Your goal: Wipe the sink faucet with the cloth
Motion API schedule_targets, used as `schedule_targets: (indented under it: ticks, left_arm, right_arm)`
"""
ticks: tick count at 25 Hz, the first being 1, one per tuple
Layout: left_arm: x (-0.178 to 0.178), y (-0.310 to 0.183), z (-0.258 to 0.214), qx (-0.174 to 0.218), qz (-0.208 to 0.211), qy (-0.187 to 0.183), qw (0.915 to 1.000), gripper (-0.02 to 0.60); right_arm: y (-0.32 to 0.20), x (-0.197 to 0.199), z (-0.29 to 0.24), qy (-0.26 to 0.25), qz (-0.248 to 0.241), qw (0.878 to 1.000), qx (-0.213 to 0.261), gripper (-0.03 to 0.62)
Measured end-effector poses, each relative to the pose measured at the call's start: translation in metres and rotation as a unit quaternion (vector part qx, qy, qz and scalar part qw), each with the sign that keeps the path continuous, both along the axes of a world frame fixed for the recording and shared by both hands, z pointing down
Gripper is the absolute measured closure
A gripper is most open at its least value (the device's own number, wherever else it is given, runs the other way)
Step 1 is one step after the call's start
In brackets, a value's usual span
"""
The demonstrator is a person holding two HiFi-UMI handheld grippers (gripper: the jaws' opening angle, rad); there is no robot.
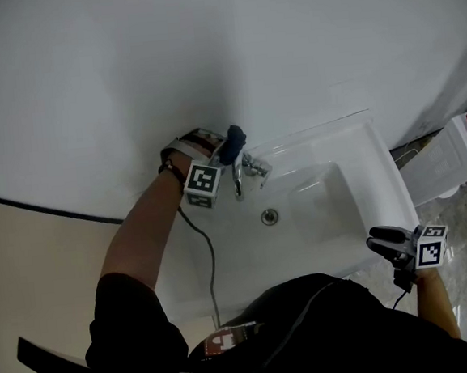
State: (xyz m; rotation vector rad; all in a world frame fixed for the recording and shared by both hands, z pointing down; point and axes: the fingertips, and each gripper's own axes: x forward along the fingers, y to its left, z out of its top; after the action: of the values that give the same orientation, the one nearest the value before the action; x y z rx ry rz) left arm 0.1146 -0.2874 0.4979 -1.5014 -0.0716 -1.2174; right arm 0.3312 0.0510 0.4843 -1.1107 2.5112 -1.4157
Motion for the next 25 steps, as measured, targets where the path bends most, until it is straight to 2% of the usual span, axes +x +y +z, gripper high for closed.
schedule_targets:
  ticks: [2,4,8,11,13,15,16,17,18,19,20,21,23,25]
  left_arm:
    - [-0.009,0.014,-0.02,0.052,0.012,-0.04,0.9978,0.56]
    - [-0.016,0.032,-0.041,0.092,0.026,-0.062,0.9935,0.56]
    - [-0.018,0.075,-0.046,0.112,0.05,-0.042,0.9915,0.56]
    - [-0.026,0.105,-0.031,0.106,0.049,-0.029,0.9927,0.56]
    - [-0.025,0.133,-0.019,0.076,0.063,0.002,0.9951,0.56]
    - [-0.03,0.168,0.002,0.006,0.066,0.03,0.9974,0.56]
    - [-0.04,0.179,0.022,-0.052,0.037,0.033,0.9974,0.56]
    - [-0.052,0.181,0.043,-0.116,-0.013,0.044,0.9922,0.56]
    - [-0.061,0.173,0.061,-0.177,-0.075,0.069,0.9789,0.56]
    - [-0.065,0.158,0.072,-0.23,-0.138,0.102,0.958,0.56]
    - [-0.065,0.138,0.077,-0.272,-0.19,0.135,0.9336,0.56]
    - [-0.062,0.116,0.079,-0.307,-0.229,0.162,0.9095,0.56]
    - [-0.051,0.075,0.081,-0.363,-0.273,0.205,0.867,0.56]
    - [-0.037,0.045,0.082,-0.422,-0.295,0.235,0.8245,0.56]
  right_arm:
    - [-0.004,-0.009,-0.01,-0.006,-0.016,1.0,0.007,0.41]
    - [-0.007,-0.02,-0.02,-0.009,-0.035,0.999,0.014,0.41]
    - [-0.016,-0.033,-0.024,-0.013,-0.059,0.998,0.02,0.41]
    - [-0.023,-0.04,-0.022,-0.013,-0.07,0.997,0.02,0.41]
    - [-0.025,-0.047,-0.024,-0.011,-0.079,0.997,0.019,0.41]
    - [-0.023,-0.054,-0.029,-0.011,-0.084,0.996,0.017,0.41]
    - [-0.02,-0.055,-0.032,-0.01,-0.085,0.996,0.015,0.41]
    - [-0.018,-0.056,-0.034,-0.009,-0.084,0.996,0.012,0.41]
    - [-0.016,-0.054,-0.033,-0.006,-0.082,0.997,0.007,0.41]
    - [-0.013,-0.052,-0.031,-0.001,-0.079,0.997,0.001,0.41]
    - [-0.01,-0.048,-0.028,0.004,-0.075,0.997,-0.007,0.41]
    - [-0.006,-0.043,-0.024,0.009,-0.069,0.997,-0.015,0.41]
    - [0.0,-0.035,-0.015,0.016,-0.055,0.998,-0.03,0.41]
    - [0.004,-0.029,-0.007,0.023,-0.043,0.998,-0.041,0.41]
